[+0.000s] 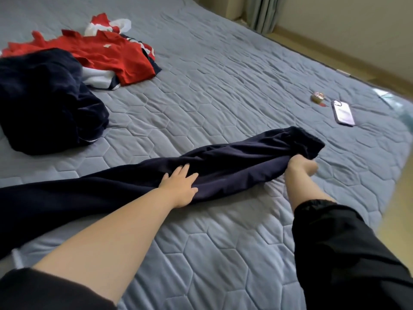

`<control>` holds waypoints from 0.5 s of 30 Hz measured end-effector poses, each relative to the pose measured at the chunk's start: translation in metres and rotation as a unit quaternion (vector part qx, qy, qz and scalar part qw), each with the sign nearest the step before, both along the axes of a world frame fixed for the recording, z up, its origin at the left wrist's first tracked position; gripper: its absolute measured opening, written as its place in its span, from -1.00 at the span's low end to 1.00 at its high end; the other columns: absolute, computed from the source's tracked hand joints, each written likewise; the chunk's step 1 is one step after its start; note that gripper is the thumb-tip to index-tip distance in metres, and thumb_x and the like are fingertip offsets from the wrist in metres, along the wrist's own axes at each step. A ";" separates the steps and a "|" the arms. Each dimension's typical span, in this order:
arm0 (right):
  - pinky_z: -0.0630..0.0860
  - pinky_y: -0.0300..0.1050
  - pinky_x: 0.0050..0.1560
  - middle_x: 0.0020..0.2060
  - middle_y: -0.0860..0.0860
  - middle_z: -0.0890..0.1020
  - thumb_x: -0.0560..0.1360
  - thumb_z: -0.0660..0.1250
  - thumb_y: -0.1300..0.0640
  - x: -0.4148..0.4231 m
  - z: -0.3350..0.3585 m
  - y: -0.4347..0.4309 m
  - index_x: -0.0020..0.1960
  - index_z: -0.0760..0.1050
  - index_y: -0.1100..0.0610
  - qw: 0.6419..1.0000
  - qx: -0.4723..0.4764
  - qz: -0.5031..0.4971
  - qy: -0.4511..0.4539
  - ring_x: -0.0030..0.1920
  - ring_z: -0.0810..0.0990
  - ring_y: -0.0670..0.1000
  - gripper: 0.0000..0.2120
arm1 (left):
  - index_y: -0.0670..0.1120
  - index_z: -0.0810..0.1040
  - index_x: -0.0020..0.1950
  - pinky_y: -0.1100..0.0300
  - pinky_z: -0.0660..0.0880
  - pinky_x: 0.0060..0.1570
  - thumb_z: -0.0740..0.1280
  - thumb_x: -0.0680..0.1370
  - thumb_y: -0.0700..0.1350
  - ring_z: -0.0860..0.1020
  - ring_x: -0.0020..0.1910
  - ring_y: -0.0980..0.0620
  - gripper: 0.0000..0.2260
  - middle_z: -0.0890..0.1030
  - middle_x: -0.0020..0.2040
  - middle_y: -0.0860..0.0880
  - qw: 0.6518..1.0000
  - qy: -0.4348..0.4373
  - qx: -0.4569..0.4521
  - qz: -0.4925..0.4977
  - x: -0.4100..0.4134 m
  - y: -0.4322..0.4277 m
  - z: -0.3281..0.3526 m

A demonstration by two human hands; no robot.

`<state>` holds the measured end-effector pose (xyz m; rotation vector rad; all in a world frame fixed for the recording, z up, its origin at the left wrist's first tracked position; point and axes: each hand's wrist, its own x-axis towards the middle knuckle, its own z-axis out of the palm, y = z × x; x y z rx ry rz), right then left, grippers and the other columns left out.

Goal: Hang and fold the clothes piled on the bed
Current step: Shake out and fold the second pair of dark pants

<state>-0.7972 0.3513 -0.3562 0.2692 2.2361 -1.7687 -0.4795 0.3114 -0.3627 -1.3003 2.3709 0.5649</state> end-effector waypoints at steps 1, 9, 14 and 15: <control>0.39 -0.22 -0.08 0.16 0.09 0.60 0.50 0.22 0.22 -0.018 0.011 0.000 0.28 0.48 0.19 1.000 0.009 -0.009 0.011 0.11 0.58 0.07 -0.64 | 0.07 -0.01 0.57 -0.16 -0.05 0.46 0.01 0.65 0.10 -0.18 0.55 -0.05 -0.50 -0.19 0.58 -0.05 1.000 -0.003 0.005 0.002 -0.005 -0.002 0.002; 0.17 0.01 0.40 0.46 0.20 0.23 0.49 0.38 -0.01 -0.106 0.031 0.001 0.54 -0.05 0.22 0.955 0.268 0.106 0.071 0.44 0.25 0.17 -0.16 | 0.10 -0.03 0.57 -0.17 -0.04 0.47 0.02 0.65 0.13 -0.16 0.55 -0.04 -0.49 -0.15 0.58 -0.01 0.998 0.015 0.068 -0.003 -0.054 0.009 0.012; 0.04 0.15 0.45 0.52 0.19 0.03 0.52 0.30 -0.07 -0.045 -0.021 -0.008 0.55 -0.08 0.17 0.867 0.411 0.245 0.137 0.50 0.05 0.16 -0.20 | 0.05 -0.03 0.57 -0.14 -0.07 0.48 0.04 0.64 0.13 -0.09 0.55 -0.06 -0.47 -0.04 0.58 -0.04 0.998 -0.031 0.049 -0.039 -0.039 0.014 0.008; 0.02 0.17 0.45 0.53 0.19 0.03 0.54 0.26 -0.07 -0.032 -0.029 -0.009 0.55 -0.07 0.17 0.853 0.423 0.273 0.140 0.51 0.03 0.16 -0.24 | 0.04 -0.03 0.57 -0.14 -0.08 0.48 0.05 0.64 0.12 -0.08 0.55 -0.07 -0.47 -0.03 0.58 -0.04 0.997 -0.047 0.035 -0.040 -0.032 0.013 0.007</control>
